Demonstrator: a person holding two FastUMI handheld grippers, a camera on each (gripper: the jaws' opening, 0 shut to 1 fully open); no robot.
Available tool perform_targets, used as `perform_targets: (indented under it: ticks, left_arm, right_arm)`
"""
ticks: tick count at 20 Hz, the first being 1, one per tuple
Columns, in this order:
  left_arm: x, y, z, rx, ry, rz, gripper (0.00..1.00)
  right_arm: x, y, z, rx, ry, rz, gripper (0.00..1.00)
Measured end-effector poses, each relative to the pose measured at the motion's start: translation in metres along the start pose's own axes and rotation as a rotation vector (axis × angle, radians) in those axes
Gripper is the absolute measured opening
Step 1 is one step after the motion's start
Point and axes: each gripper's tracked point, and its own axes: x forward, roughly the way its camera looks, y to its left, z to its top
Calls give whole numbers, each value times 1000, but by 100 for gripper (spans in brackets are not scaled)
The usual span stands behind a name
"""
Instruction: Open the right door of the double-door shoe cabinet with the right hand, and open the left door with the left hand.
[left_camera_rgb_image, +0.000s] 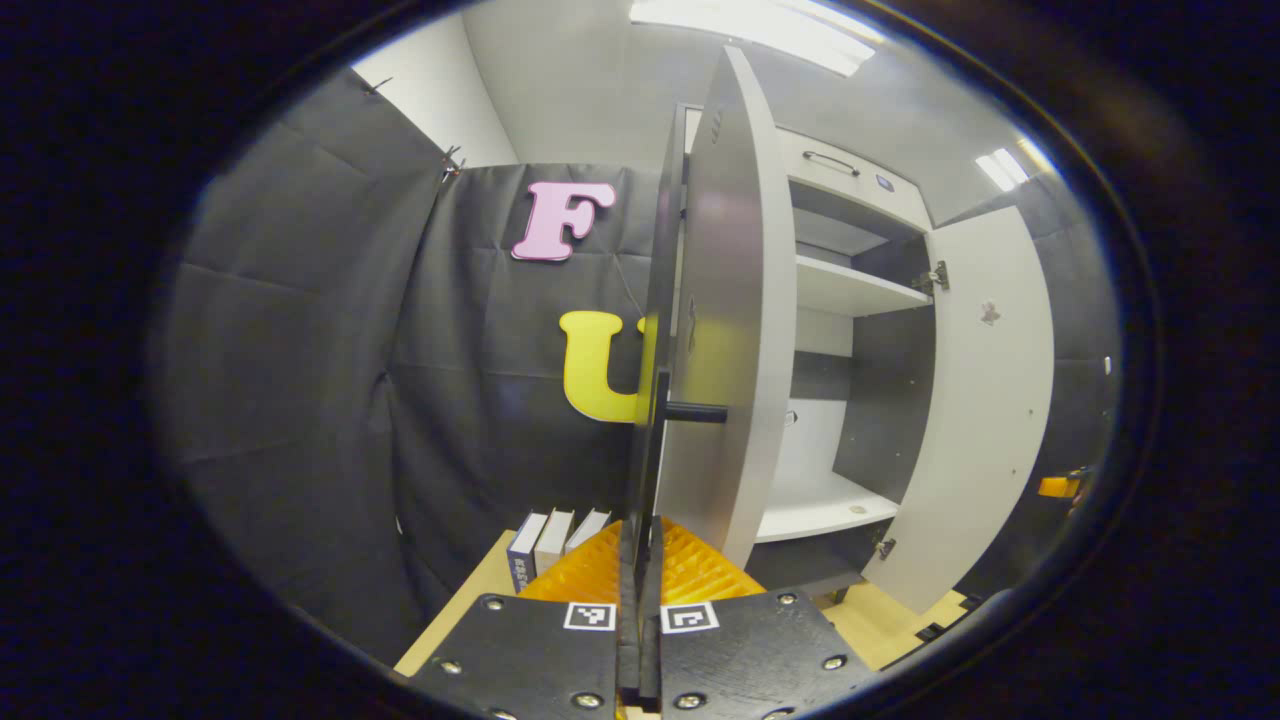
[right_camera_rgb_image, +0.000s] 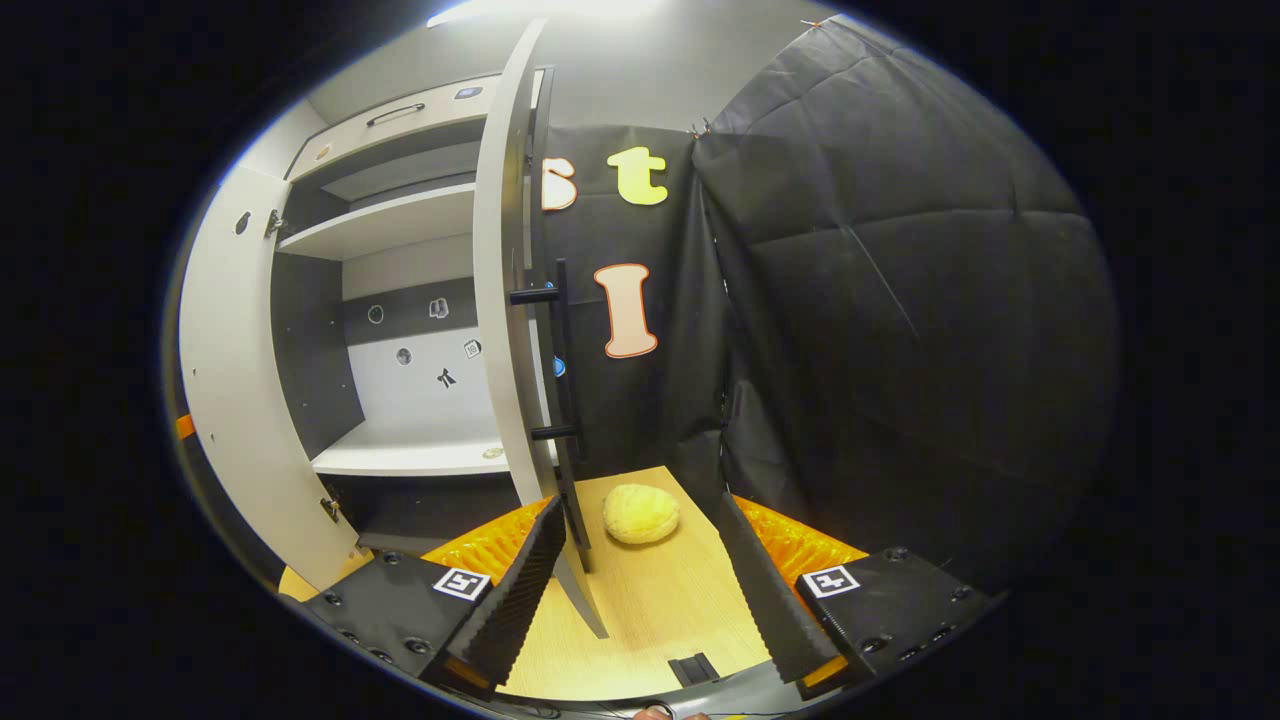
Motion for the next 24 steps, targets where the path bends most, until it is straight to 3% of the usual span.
perform_targets:
  ticks: [1, 3, 5, 8, 10, 11, 13, 16, 18, 21, 22, 24]
  left_arm:
    - [-7, 7, 4, 16, -4, 26, 1]
    - [-23, 13, 10, 35, -7, 56, 2]
    - [-39, 18, 17, 46, -25, 88, 2]
    - [-63, 2, 24, 85, -42, 91, 0]
    - [-76, -12, 27, 118, -69, 100, 0]
    - [-83, -17, 30, 121, -83, 115, 12]
    - [-88, -37, 24, 121, -94, 107, 36]
    - [-91, -62, 8, 93, -95, 78, 39]
    - [-85, -79, -4, 90, -66, 34, 98]
    - [-78, -92, -5, 78, -51, 19, 98]
    - [-78, -96, -2, 67, -56, 7, 100]
    - [-77, -102, 3, 53, -69, -11, 100]
  right_arm:
    - [1, 0, 0, -2, -6, 4, 97]
    - [1, 1, 4, 4, -25, 8, 93]
    - [0, 3, 5, 6, -26, 22, 97]
    - [0, 4, 5, -11, -20, 50, 93]
    - [-5, 13, 10, -11, -34, 57, 97]
    - [-12, 22, 11, -5, -44, 62, 93]
    - [-21, 26, 13, 2, -67, 71, 98]
    - [-27, 37, 16, -11, -95, 120, 97]
    - [-34, 44, 9, -38, -88, 150, 98]
    - [-38, 55, 12, -42, -86, 188, 98]
    - [-39, 57, 16, -35, -93, 195, 93]
    - [-41, 63, 22, -20, -101, 214, 98]
